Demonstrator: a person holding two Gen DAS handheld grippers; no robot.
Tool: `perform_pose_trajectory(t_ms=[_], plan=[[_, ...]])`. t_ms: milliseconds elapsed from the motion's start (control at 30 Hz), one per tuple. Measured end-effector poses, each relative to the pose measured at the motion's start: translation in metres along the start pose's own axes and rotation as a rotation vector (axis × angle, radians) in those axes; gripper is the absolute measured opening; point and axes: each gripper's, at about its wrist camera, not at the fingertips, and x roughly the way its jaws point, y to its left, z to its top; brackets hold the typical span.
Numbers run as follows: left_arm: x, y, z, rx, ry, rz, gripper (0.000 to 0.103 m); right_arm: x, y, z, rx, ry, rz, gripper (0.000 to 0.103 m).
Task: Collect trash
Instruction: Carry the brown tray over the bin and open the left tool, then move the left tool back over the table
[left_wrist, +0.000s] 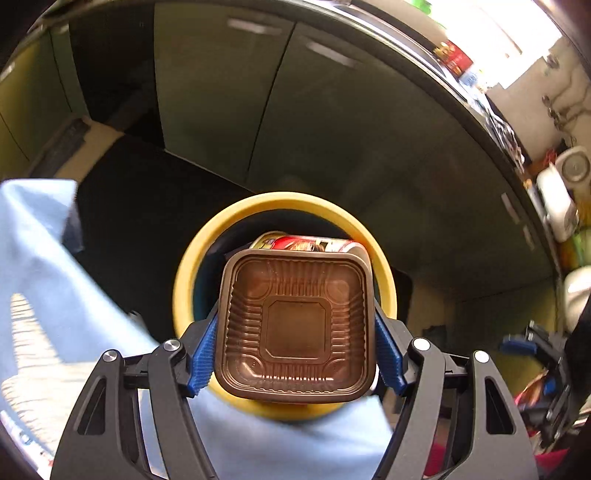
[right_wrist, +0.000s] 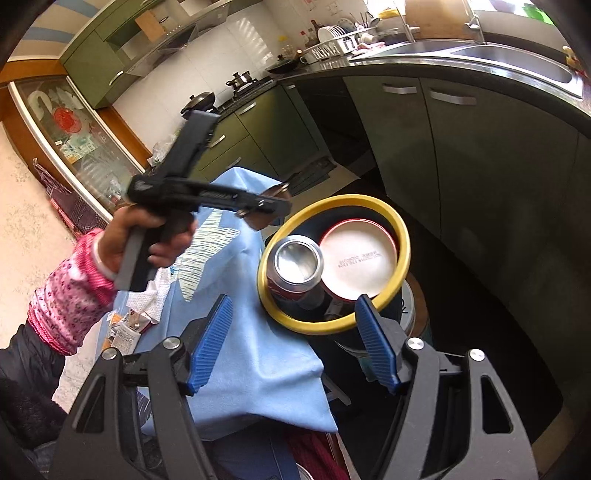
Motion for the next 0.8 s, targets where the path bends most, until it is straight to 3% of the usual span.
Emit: perform_pose_trajectory(t_ms=[67, 133, 233, 367, 500, 633, 700, 800], plan=[[0.015, 0.01, 0.006, -0.04, 0.015, -0.012, 0.07, 0.0, -0.003, -0.001, 0.009, -0.001, 0.0, 0.066], [0.025, 0.018, 0.008, -0.07, 0.033, -0.028, 0.08, 0.0, -0.004, -0.002, 0.014, 0.001, 0.0, 0.066], [0.03, 0.027, 0.006, -0.104, 0.042, -0.022, 0.083, 0.001, -0.001, -0.001, 0.014, 0.002, 0.006, 0.066], [0.001, 0.018, -0.003, -0.089, -0.009, -0.017, 0.083, 0.001, 0.004, -0.001, 0.0, 0.0, 0.014, 0.066], [-0.069, 0.006, -0.034, -0.057, -0.15, -0.03, 0.091, 0.008, 0.01, -0.002, -0.013, 0.007, 0.034, 0.066], [-0.161, 0.01, -0.097, -0.069, -0.358, -0.01, 0.094, 0.024, 0.026, -0.004, -0.045, 0.037, 0.07, 0.066], [-0.202, 0.018, -0.134, -0.108, -0.459, 0.03, 0.096, 0.038, 0.043, -0.004, -0.081, 0.071, 0.096, 0.066], [-0.254, 0.039, -0.193, -0.198, -0.585, 0.147, 0.097, 0.057, 0.071, -0.004, -0.142, 0.114, 0.121, 0.066]])
